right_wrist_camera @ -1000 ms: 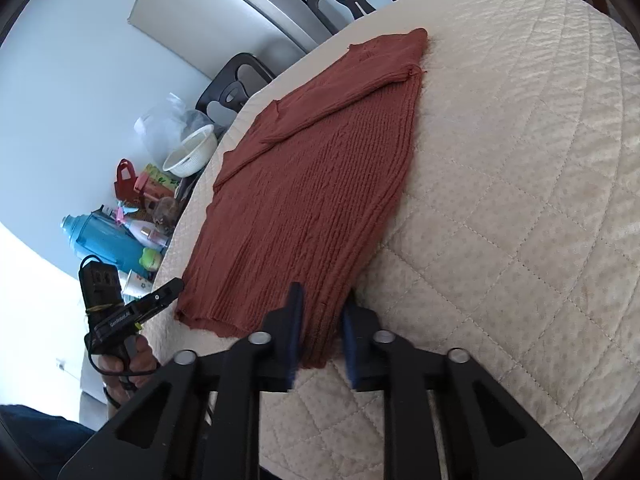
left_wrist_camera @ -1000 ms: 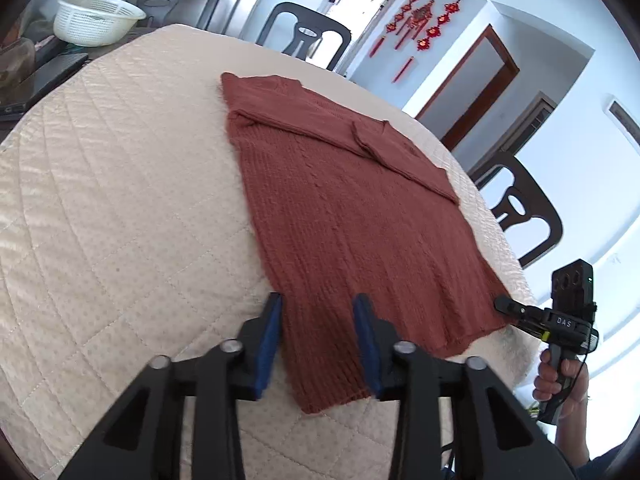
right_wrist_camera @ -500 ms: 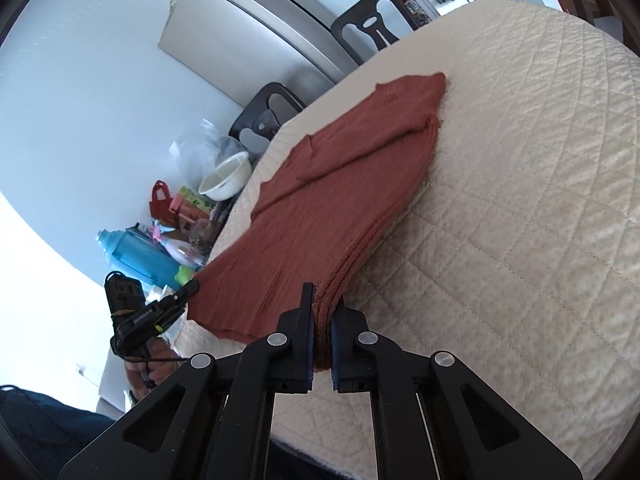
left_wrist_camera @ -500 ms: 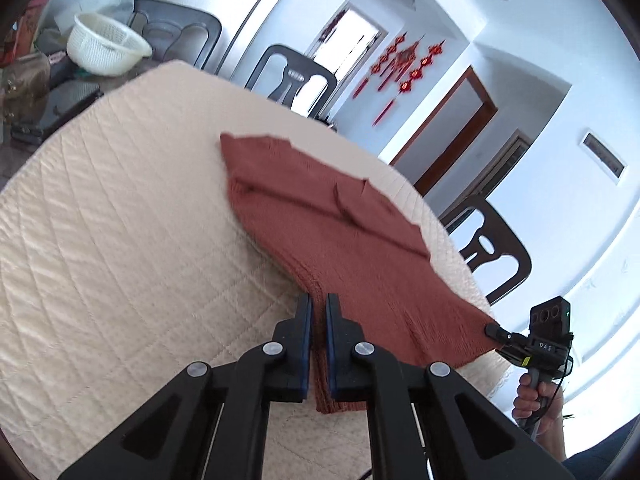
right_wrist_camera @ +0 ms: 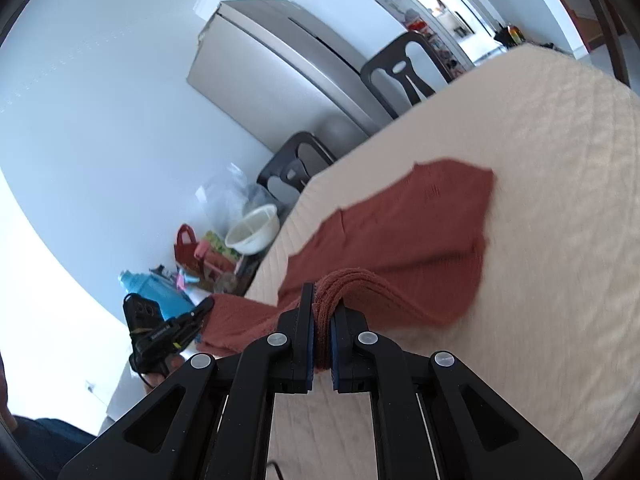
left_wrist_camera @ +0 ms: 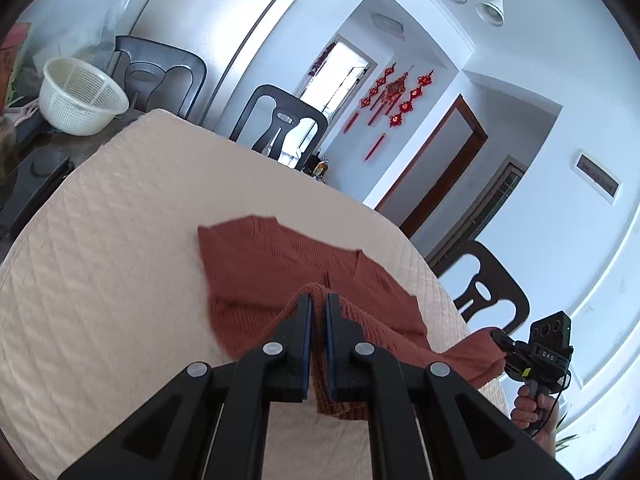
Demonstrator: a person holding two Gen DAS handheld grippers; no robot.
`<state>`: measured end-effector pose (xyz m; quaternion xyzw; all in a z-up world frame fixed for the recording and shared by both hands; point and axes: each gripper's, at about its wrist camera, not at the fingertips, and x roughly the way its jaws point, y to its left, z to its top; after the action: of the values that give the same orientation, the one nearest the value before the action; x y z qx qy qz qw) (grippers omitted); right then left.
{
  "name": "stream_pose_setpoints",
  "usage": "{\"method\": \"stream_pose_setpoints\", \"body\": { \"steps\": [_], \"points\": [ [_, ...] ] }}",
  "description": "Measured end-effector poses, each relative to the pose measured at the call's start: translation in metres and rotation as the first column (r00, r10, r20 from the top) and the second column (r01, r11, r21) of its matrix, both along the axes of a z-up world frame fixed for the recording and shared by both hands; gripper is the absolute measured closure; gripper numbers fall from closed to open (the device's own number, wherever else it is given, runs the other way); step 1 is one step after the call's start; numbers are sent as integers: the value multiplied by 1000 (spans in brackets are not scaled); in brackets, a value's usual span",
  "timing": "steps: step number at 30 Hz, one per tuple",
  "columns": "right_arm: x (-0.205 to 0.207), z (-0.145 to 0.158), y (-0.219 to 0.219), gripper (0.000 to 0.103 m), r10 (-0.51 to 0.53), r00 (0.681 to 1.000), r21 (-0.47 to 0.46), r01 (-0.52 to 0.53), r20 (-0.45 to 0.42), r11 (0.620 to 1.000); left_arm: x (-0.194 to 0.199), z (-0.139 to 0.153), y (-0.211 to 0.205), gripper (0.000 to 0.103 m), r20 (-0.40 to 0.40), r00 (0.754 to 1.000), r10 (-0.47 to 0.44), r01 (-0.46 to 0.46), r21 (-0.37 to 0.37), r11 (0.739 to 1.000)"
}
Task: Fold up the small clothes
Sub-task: 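Lift the hem with both grippers and fold it toward the collar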
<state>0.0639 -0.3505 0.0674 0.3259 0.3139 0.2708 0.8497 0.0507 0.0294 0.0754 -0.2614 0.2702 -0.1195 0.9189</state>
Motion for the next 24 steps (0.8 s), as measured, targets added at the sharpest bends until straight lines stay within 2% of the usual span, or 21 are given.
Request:
{"method": "stream_pose_setpoints", "body": {
  "steps": [4, 7, 11, 14, 19, 23, 24],
  "points": [
    [40, 8, -3, 98, -28, 1000, 14, 28, 6, 1000, 40, 7, 7, 95, 5, 1000, 24, -24, -6, 1000],
    [73, 4, -6, 98, -54, 998, 17, 55, -18, 998, 71, 3, 12, 95, -21, 999, 32, -32, -19, 999],
    [118, -19, -12, 97, -79, 991, 35, 84, -110, 996, 114, -18, 18, 95, -101, 994, 43, -46, -29, 999],
    [144, -42, -13, 97, -91, 978, 31, 99, -189, 995, 141, -43, 24, 95, -184, 981, 66, -74, -33, 997],
    [165, -67, -11, 97, -97, 956, 41, 113, -279, 993, 162, -79, 31, 95, -295, 952, 85, -110, -67, 992],
    [174, -74, -16, 94, -107, 943, 72, 136, -314, 988, 169, -87, 34, 94, -322, 943, 81, -121, -106, 987],
    [175, -72, -17, 89, -112, 946, 84, 143, -303, 986, 170, -85, 36, 93, -317, 944, 88, -132, -119, 984]
  ]
}}
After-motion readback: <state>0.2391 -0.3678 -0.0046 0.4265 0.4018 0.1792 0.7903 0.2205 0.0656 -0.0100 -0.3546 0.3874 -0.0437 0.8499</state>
